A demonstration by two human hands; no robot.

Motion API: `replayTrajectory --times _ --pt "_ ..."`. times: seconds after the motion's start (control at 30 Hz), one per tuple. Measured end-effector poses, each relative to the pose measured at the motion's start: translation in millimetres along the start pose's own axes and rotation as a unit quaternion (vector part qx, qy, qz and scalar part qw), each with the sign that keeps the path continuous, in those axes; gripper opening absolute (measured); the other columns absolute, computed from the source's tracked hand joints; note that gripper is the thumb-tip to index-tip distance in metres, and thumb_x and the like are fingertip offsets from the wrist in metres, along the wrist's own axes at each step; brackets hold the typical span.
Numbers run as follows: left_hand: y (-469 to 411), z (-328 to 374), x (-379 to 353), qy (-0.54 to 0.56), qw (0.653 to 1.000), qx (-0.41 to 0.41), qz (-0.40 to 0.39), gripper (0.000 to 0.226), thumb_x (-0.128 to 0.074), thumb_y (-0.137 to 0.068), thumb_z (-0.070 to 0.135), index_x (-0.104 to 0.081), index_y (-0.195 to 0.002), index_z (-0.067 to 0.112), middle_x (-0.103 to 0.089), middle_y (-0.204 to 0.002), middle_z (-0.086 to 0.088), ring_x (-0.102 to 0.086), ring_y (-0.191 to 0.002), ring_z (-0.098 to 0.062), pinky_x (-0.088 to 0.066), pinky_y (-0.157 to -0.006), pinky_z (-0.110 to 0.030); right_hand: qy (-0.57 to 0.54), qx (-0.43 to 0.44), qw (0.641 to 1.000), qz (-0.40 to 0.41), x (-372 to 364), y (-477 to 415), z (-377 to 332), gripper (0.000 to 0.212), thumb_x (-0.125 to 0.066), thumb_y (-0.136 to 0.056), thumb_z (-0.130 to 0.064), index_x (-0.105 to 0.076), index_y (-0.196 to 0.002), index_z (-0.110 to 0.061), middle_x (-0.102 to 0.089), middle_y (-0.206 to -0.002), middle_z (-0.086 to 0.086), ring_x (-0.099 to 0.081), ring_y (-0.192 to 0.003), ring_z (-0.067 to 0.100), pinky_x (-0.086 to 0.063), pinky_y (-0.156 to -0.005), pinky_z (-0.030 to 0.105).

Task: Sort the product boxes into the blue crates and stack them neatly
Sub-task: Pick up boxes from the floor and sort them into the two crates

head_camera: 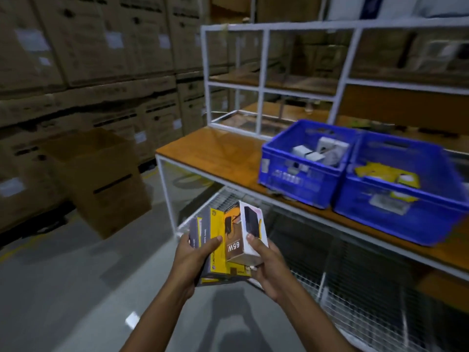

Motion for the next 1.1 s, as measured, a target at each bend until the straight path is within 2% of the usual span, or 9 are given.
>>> replayTrajectory --times 0.1,0.2,0.3,0.47,0.63,0.67,0.8,0.97,1.1 --pt "-15 3 -56 -0.027 0.999 -0.006 -0.043 0.054 -0.084 -0.075 0.015 -0.057 -0.121 0.012 -0.075 -0.105 -0.014 -0.074 -0.088 -0.035 -0.061 -0.075 -0.05 -0.013 0.034 0.999 0.037 42 3 -30 0.051 -0.073 -0.078 -0.032 -0.063 -0.125 -0.014 -0.072 -0.112 0.018 -0.068 -0.105 0.04 -0.051 -0.091 0.064" --pt "-28 4 -116 -0.044 0.996 -0.019 -0.082 0.051 -0.081 -0.077 0.013 -0.057 -0.122 0.012 -0.074 -0.105 -0.014 -0.074 -0.087 -0.033 -0.061 -0.069 -0.045 -0.017 0.06 0.995 0.08 87 3 -60 0.062 -0.081 -0.074 -0.038 -0.061 -0.127 -0.014 -0.072 -0.113 0.017 -0.068 -0.105 0.04 -0.049 -0.093 0.065" --pt "-35 5 -180 -0.044 0.992 -0.021 -0.114 0.048 -0.079 -0.08 0.011 -0.056 -0.122 0.012 -0.074 -0.106 -0.015 -0.074 -0.085 -0.034 -0.061 -0.064 -0.042 -0.032 0.081 0.991 0.099 136 2 -94 0.061 -0.081 -0.075 -0.035 -0.06 -0.127 -0.012 -0.072 -0.114 0.018 -0.068 -0.106 0.04 -0.049 -0.095 0.065" --pt "-51 1 -291 -0.049 0.985 -0.025 -0.163 0.042 -0.075 -0.083 0.01 -0.056 -0.12 0.014 -0.073 -0.106 -0.016 -0.074 -0.085 -0.034 -0.061 -0.062 -0.041 -0.056 0.122 0.981 0.14 220 0 -151 0.056 -0.074 -0.073 -0.031 -0.06 -0.126 -0.016 -0.074 -0.111 0.012 -0.07 -0.102 0.034 -0.056 -0.09 0.052" --pt "-71 -5 -377 -0.061 0.982 -0.034 -0.177 0.052 -0.078 -0.08 0.014 -0.052 -0.125 0.012 -0.071 -0.111 -0.015 -0.074 -0.09 -0.033 -0.061 -0.073 -0.048 -0.067 0.151 0.97 0.178 285 -8 -197 0.056 -0.074 -0.07 -0.032 -0.062 -0.122 -0.016 -0.076 -0.106 0.01 -0.071 -0.097 0.029 -0.056 -0.084 0.045" --pt "-74 -4 -391 -0.061 0.982 -0.038 -0.177 0.051 -0.078 -0.08 0.016 -0.052 -0.124 0.013 -0.071 -0.11 -0.015 -0.073 -0.091 -0.032 -0.061 -0.075 -0.05 -0.071 0.156 0.968 0.184 294 -10 -206 0.054 -0.074 -0.07 -0.032 -0.062 -0.121 -0.017 -0.076 -0.104 0.008 -0.071 -0.097 0.028 -0.055 -0.085 0.045" --pt "-94 6 -441 -0.071 0.977 -0.07 -0.19 0.05 -0.076 -0.083 0.019 -0.048 -0.124 0.018 -0.069 -0.11 -0.008 -0.072 -0.091 -0.025 -0.061 -0.07 -0.039 -0.078 0.179 0.96 0.201 323 -28 -238 0.054 -0.074 -0.071 -0.033 -0.062 -0.122 -0.019 -0.076 -0.105 0.007 -0.07 -0.099 0.029 -0.056 -0.083 0.043" --pt "-145 18 -487 -0.072 0.966 -0.07 -0.238 0.049 -0.075 -0.085 0.022 -0.044 -0.122 0.027 -0.067 -0.114 -0.005 -0.07 -0.097 -0.027 -0.06 -0.08 -0.045 -0.067 0.202 0.945 0.25 347 -66 -272 0.06 -0.074 -0.074 -0.04 -0.058 -0.127 -0.018 -0.073 -0.111 0.012 -0.069 -0.101 0.031 -0.056 -0.085 0.048" --pt "-196 23 -516 -0.067 0.955 -0.051 -0.283 0.046 -0.075 -0.086 0.021 -0.043 -0.118 0.031 -0.066 -0.115 -0.006 -0.07 -0.099 -0.029 -0.059 -0.083 -0.048 -0.065 0.221 0.929 0.289 352 -99 -295 0.041 -0.07 -0.086 -0.036 -0.062 -0.122 -0.02 -0.072 -0.112 0.013 -0.068 -0.103 0.033 -0.054 -0.091 0.055"
Point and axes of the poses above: each hand's wrist, its own y-axis away from the middle knuckle, its own x-axis out of the back of the hand, z = x × y, the point moved 1 cm from there along -y, towards the middle knuckle
